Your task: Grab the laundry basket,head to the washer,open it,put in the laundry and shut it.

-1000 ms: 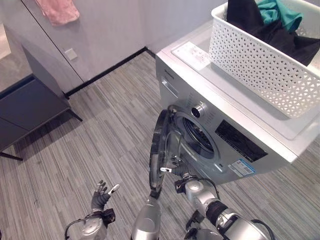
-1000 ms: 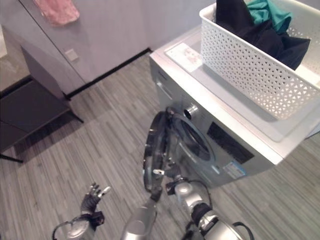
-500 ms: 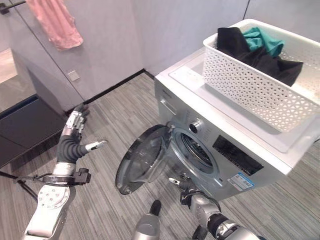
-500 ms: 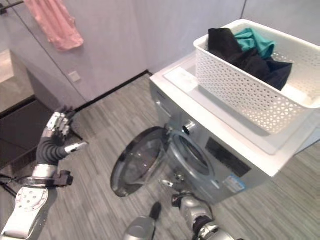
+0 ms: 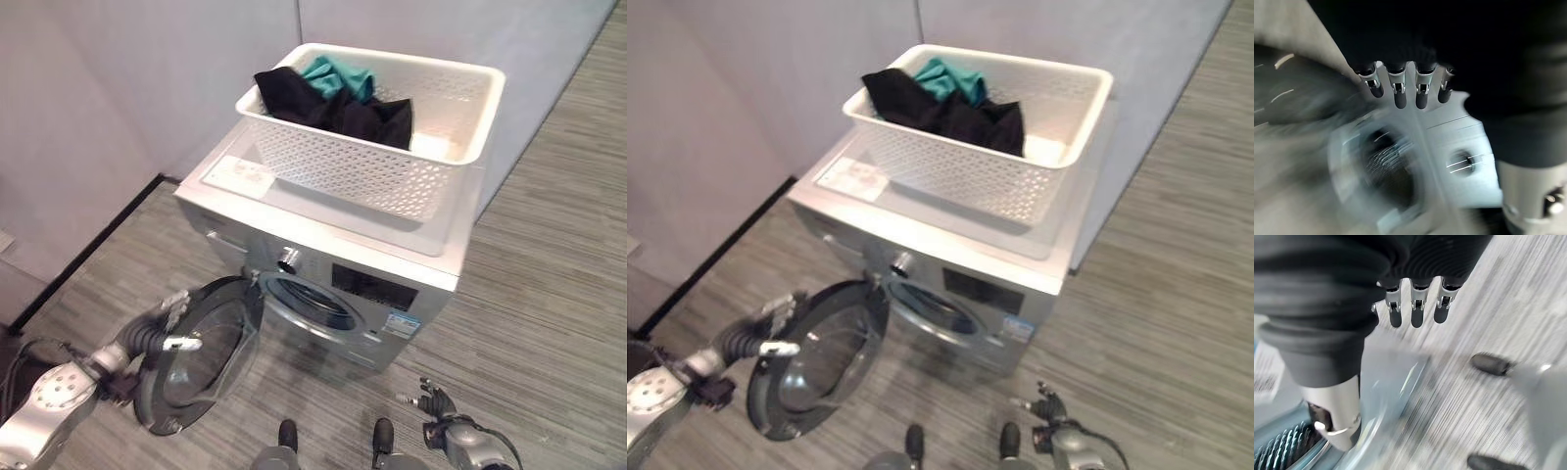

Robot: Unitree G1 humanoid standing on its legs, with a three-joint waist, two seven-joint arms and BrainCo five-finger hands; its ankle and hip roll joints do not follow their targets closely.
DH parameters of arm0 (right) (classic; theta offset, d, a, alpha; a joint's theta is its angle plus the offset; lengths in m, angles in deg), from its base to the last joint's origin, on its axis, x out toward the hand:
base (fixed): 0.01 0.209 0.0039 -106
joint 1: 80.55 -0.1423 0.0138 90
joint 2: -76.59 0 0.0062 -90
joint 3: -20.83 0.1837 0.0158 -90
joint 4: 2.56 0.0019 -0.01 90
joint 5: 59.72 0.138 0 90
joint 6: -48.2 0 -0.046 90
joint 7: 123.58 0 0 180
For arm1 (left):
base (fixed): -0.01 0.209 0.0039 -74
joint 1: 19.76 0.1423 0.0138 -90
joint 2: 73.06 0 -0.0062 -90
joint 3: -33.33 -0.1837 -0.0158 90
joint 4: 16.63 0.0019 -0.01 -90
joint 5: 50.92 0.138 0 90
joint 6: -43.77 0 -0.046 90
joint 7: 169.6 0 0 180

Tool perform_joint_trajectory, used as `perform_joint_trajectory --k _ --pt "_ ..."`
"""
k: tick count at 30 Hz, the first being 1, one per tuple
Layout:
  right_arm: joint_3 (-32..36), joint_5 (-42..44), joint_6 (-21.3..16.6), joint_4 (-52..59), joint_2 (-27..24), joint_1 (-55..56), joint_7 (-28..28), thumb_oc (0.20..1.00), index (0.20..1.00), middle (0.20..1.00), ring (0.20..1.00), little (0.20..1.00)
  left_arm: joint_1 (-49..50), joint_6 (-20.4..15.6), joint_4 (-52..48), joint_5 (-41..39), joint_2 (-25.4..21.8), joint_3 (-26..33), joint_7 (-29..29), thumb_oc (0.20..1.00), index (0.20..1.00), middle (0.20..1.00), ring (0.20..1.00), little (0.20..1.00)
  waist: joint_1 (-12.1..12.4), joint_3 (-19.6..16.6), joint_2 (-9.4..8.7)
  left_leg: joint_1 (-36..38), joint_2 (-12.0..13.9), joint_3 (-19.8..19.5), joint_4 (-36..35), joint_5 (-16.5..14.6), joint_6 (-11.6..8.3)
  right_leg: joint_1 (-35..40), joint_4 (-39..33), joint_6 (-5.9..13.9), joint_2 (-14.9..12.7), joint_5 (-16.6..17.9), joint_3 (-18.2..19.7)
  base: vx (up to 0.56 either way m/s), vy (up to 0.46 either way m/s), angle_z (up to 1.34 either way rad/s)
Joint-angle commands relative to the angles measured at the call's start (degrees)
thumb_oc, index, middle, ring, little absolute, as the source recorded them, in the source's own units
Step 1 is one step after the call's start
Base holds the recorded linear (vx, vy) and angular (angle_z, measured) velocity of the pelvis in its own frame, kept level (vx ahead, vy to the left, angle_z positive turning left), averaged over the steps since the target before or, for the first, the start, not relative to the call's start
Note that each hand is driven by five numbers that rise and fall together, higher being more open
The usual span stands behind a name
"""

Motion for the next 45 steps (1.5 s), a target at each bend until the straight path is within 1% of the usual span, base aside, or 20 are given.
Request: perform_joint_trajectory --k 1,4,5,7,8,9,10,11,15,17,18,21,22,24,30,36,39,40,43,45 --pt "2.6 0.7 -1.2 -3.2 1.5 -1.1 -1.4 1.000 1.000 1.000 1.000 1.000 -0.5 -1.4 2.0 8.0 0.0 -2.3 2.0 1.000 1.000 1.000 1.000 1.000 0.4 -0.3 -1.73 -1.2 1.7 -1.6 0.9 -2.9 2.15 0.6 0.5 6.91 -8.1 -5.2 -0.4 0.11 0.110 -0.37" --pt "3.6 1.3 -1.1 -3.4 1.4 0.1 -1.6 1.000 1.000 1.000 1.000 1.000 -1.0 -1.8 6.8 14.1 2.0 -3.7 1.3 1.000 1.000 1.000 1.000 1.000 -0.5 -0.8 -2.41 -0.5 1.5 -0.5 0.7 -3.6 2.58 0.1 0.5 7.19 -8.3 -5.1 0.5 0.07 0.087 -0.18" --pt "4.4 2.0 -0.8 -3.3 1.5 0.8 -1.6 1.000 1.000 1.000 1.000 1.000 -2.4 -1.8 14.5 21.3 6.2 -4.2 -1.0 1.000 1.000 1.000 1.000 1.000 -1.1 -1.2 -3.24 -0.1 1.3 0.1 0.6 -3.8 2.77 -0.1 0.5 7.25 -8.5 -4.9 1.0 0.08 0.098 -0.14" --pt "5.1 2.2 -0.4 -3.1 2.0 1.3 -1.4 1.000 1.000 1.000 1.000 1.000 -5.2 -2.1 23.9 29.7 13.0 -4.1 -4.5 1.000 1.000 1.000 1.000 1.000 -1.6 -1.6 -4.01 -0.2 1.1 0.1 0.6 -4.1 2.99 -0.4 0.5 7.34 -8.8 -4.9 1.1 0.05 0.082 -0.21" --pt "5.1 2.2 -0.4 -3.1 1.8 1.2 -1.4 1.000 1.000 1.000 1.000 1.000 -5.5 -2.3 24.2 29.8 13.3 -4.3 -4.6 1.000 1.000 1.000 1.000 1.000 -1.7 -1.6 -3.90 -0.3 1.1 0.1 0.6 -4.1 3.00 -0.5 0.5 7.35 -8.8 -4.9 1.1 0.04 0.053 -0.15" --pt "5.7 2.6 0.0 -2.2 2.5 1.9 -1.6 1.000 1.000 1.000 1.000 1.000 -8.8 -1.5 34.5 38.0 19.7 -1.2 -9.9 1.000 1.000 1.000 1.000 1.000 -1.8 -1.8 -4.94 -0.6 0.8 -0.3 0.6 -4.3 3.19 -0.8 0.5 7.21 -9.0 -4.7 1.0 0.02 0.026 -0.05" --pt "5.7 2.6 0.0 -2.2 2.4 1.8 -1.6 1.000 1.000 1.000 1.000 1.000 -9.0 -1.7 34.7 38.1 19.9 -1.3 -9.9 1.000 1.000 1.000 1.000 1.000 -1.9 -1.8 -4.87 -0.7 0.8 -0.3 0.6 -4.3 3.19 -0.8 0.5 7.22 -9.0 -4.7 1.0 0.00 0.036 -0.01" --pt "5.8 3.0 0.3 -0.6 3.4 2.2 -1.5 1.000 1.000 1.000 1.000 1.000 -14.2 -0.4 44.5 44.2 24.7 3.9 -16.7 1.000 1.000 1.000 1.000 1.000 -1.8 -2.0 -6.17 -1.7 0.3 -1.0 0.6 -4.1 3.18 -1.6 0.5 7.00 -9.2 -4.2 0.7 0.00 0.000 0.00" --pt "4.6 1.8 0.2 4.8 4.2 3.2 -0.9 1.000 1.000 1.000 1.000 1.000 -19.1 0.8 48.6 47.4 25.9 9.8 -24.5 1.000 1.000 1.000 1.000 1.000 -1.5 -1.3 -7.58 -3.3 -0.2 -2.2 0.6 -4.1 3.35 -2.6 0.5 6.97 -9.5 -3.9 -0.1 -0.04 0.009 0.12" --pt "3.3 1.7 -0.1 8.4 5.0 3.6 -0.4 1.000 1.000 1.000 1.000 1.000 -23.2 1.5 49.6 46.8 24.6 12.7 -29.3 1.000 1.000 1.000 1.000 1.000 -1.3 -0.5 -8.76 -4.7 -0.4 -2.7 0.6 -3.8 3.32 -3.7 0.5 6.95 -9.6 -3.6 -0.2 -0.13 -0.025 0.21" --pt "1.6 2.2 -0.7 10.9 5.7 3.3 0.5 1.000 1.000 1.000 1.000 1.000 -27.8 1.9 50.3 46.0 22.6 14.8 -34.4 1.000 1.000 1.000 1.000 1.000 -0.9 0.9 -10.14 -6.5 -0.6 -3.4 0.6 -3.2 3.31 -5.0 0.5 6.85 -9.7 -3.2 -0.3 -0.17 -0.034 0.08" --pt "0.4 3.2 -1.3 12.6 5.7 2.7 1.2 1.000 1.000 1.000 1.000 1.000 -31.5 2.3 50.3 45.3 20.6 16.1 -38.4 1.000 1.000 1.000 1.000 1.000 -0.7 2.5 -11.15 -8.2 -0.6 -4.1 0.6 -2.7 3.24 -6.1 0.5 6.86 -9.7 -2.7 -0.7 -0.14 -0.029 0.12" --pt "-0.9 4.2 -2.1 14.3 5.7 1.9 2.1 1.000 1.000 1.000 1.000 1.000 -35.6 3.0 50.1 45.7 18.1 15.8 -42.2 1.000 1.000 1.000 1.000 1.000 -0.5 3.7 -12.07 -10.2 -0.8 -4.7 0.6 -2.0 3.13 -7.4 0.5 6.92 -9.9 -2.1 -0.9 -0.13 -0.017 0.14" --pt "-2.0 4.8 -2.9 15.3 5.6 1.6 2.8 1.000 1.000 1.000 1.000 1.000 -38.6 3.4 49.4 46.8 15.6 15.2 -45.5 1.000 1.000 1.000 1.000 1.000 -0.3 4.8 -12.86 -11.6 -1.0 -5.1 0.6 -1.5 3.06 -8.4 0.5 7.03 -10.1 -1.6 -1.2 -0.11 -0.016 0.07" --pt "-1.5 6.2 -3.6 13.9 5.8 1.2 4.7 1.000 1.000 1.000 1.000 1.000 -40.7 4.0 40.5 48.2 13.0 14.4 -50.8 1.000 1.000 1.000 1.000 1.000 0.4 6.5 -13.17 -13.7 -1.9 -6.4 0.6 -1.0 3.34 -9.3 0.5 7.53 -11.2 -0.9 -2.6 -0.04 0.009 0.12" --pt "0.5 7.3 -3.3 13.1 5.9 1.8 5.2 1.000 1.000 1.000 1.000 1.000 -38.4 3.3 36.8 46.6 14.5 15.7 -51.3 1.000 1.000 1.000 1.000 1.000 0.3 6.3 -12.99 -14.1 -2.6 -6.7 0.6 -1.3 3.59 -9.3 0.5 7.77 -12.0 -0.5 -3.2 0.00 0.029 0.08" --pt "3.2 8.2 -3.1 12.7 5.8 3.1 5.5 1.000 1.000 1.000 1.000 1.000 -33.6 1.6 31.1 44.7 17.4 17.7 -50.6 1.000 1.000 1.000 1.000 1.000 0.3 5.8 -13.09 -13.3 -3.0 -6.6 0.7 -1.9 3.92 -8.7 0.5 7.90 -12.2 -0.5 -3.0 0.03 0.038 -0.05" --pt "6.3 8.9 -2.8 11.9 5.6 4.3 5.9 1.000 1.000 1.000 1.000 1.000 -29.1 0.3 25.0 43.0 20.0 19.2 -49.5 1.000 1.000 1.000 1.000 1.000 0.5 5.4 -13.16 -12.5 -3.2 -6.4 0.9 -2.6 4.21 -8.1 0.5 8.00 -12.3 -0.5 -2.9 0.03 0.032 -0.07" --pt "11.2 9.2 -1.9 10.6 4.9 5.5 6.7 1.000 1.000 1.000 1.000 1.000 -23.0 -0.7 17.6 41.3 23.3 21.4 -47.6 1.000 1.000 1.000 1.000 1.000 0.6 4.6 -13.26 -11.5 -3.3 -6.4 1.4 -3.5 4.62 -7.2 0.5 8.15 -12.5 -0.4 -2.9 0.08 0.036 -0.13" --pt "17.6 10.4 -1.1 10.0 3.5 5.1 7.9 1.000 1.000 1.000 1.000 1.000 -16.9 -2.4 9.0 38.0 28.3 22.7 -43.0 1.000 1.000 1.000 1.000 1.000 0.7 3.8 -13.28 -10.4 -3.5 -6.2 4.2 -5.9 5.60 -5.8 0.5 8.43 -12.8 -0.1 -2.4 0.09 0.058 -0.04"
